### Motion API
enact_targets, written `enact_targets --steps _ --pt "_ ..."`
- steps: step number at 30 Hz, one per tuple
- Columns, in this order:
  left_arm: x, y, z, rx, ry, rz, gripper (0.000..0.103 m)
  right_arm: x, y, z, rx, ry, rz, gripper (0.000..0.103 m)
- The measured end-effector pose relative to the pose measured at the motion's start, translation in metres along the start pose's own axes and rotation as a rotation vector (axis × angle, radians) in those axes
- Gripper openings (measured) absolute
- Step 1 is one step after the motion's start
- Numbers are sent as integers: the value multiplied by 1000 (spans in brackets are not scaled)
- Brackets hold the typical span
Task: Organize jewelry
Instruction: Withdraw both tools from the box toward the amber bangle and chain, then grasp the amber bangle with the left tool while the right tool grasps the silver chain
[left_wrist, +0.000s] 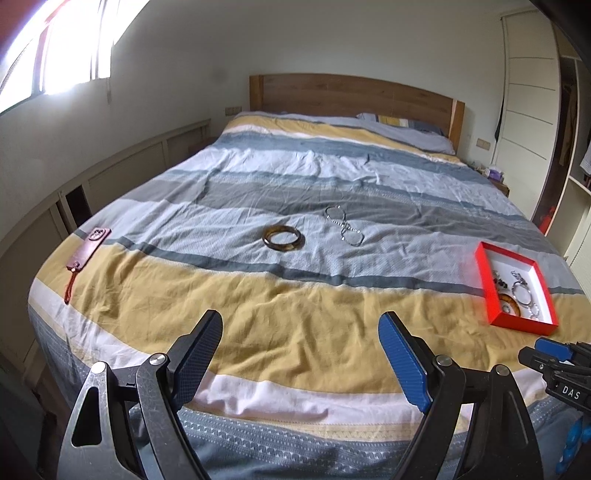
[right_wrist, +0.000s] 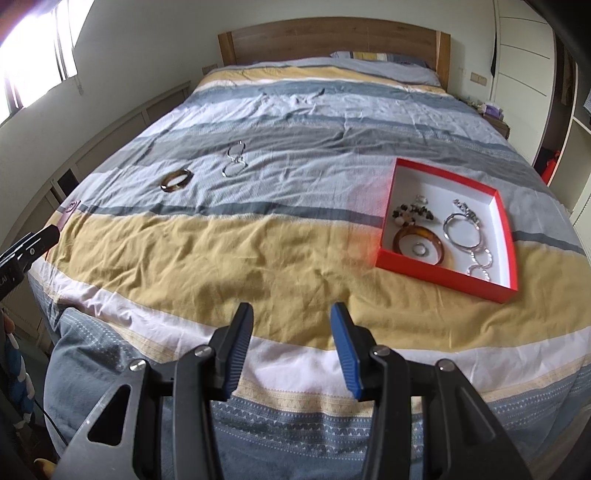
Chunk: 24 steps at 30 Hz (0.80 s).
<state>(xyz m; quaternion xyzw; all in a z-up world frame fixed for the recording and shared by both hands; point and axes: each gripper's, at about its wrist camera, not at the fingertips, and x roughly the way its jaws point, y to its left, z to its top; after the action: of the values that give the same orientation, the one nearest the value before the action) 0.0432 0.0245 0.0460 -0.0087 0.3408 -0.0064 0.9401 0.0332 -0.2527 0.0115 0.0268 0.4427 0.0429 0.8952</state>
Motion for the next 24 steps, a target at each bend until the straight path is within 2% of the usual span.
enact_targets --steps 6,12,16,20,24 --pt "38 10 4 -14 50 18 85 32 5 11 -31 50 11 42" --pt "93 39 14 -75 110 43 85 74 18 36 -97 92 33 42" --pt "133 61 30 -123 136 34 81 109 31 66 -140 103 59 42" --pt "178 78 51 -156 168 15 73 144 51 103 -192 99 84 42" --pt "219 88 72 -171 184 3 71 180 72 146 -228 80 119 42"
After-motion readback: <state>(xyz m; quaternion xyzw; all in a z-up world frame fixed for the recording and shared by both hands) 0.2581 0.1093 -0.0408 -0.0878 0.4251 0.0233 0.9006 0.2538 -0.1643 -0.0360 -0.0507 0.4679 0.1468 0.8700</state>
